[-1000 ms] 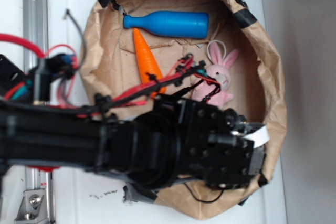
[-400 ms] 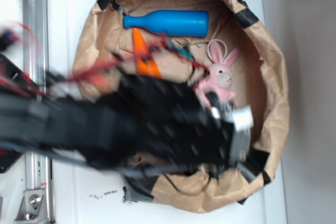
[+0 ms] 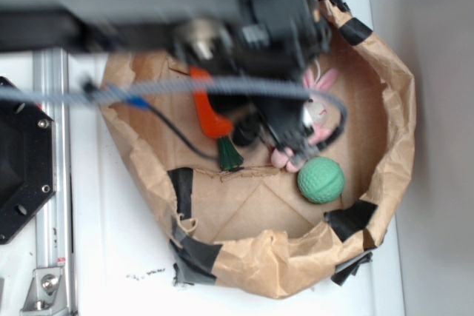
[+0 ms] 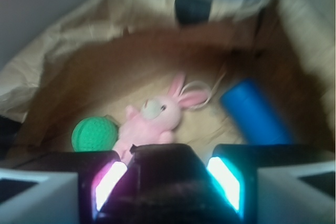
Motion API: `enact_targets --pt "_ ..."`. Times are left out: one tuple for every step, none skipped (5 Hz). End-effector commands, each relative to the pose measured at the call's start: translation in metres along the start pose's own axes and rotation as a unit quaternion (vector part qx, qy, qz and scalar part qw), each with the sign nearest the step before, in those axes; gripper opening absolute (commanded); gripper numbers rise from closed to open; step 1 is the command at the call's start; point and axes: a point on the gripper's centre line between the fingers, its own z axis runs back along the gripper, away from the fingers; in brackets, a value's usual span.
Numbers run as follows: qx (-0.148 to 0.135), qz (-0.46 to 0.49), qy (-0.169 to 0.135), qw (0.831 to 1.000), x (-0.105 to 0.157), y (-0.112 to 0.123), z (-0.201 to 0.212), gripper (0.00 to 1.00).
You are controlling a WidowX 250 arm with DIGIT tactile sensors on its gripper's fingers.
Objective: Grab the black box.
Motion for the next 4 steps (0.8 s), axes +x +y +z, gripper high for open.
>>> enact_targets --pt "0.047 -0.124 0.031 0.991 0.004 0.013 0.034 0.00" --pt "0.032 -0.160 0.085 0.983 -0.004 -0.015 0.024 0.00" --pt "0.014 -0.160 0.104 0.981 -0.004 -0.024 0.021 0.00" --pt "0.021 -0.160 0.101 0.982 -0.007 -0.030 0.017 0.00"
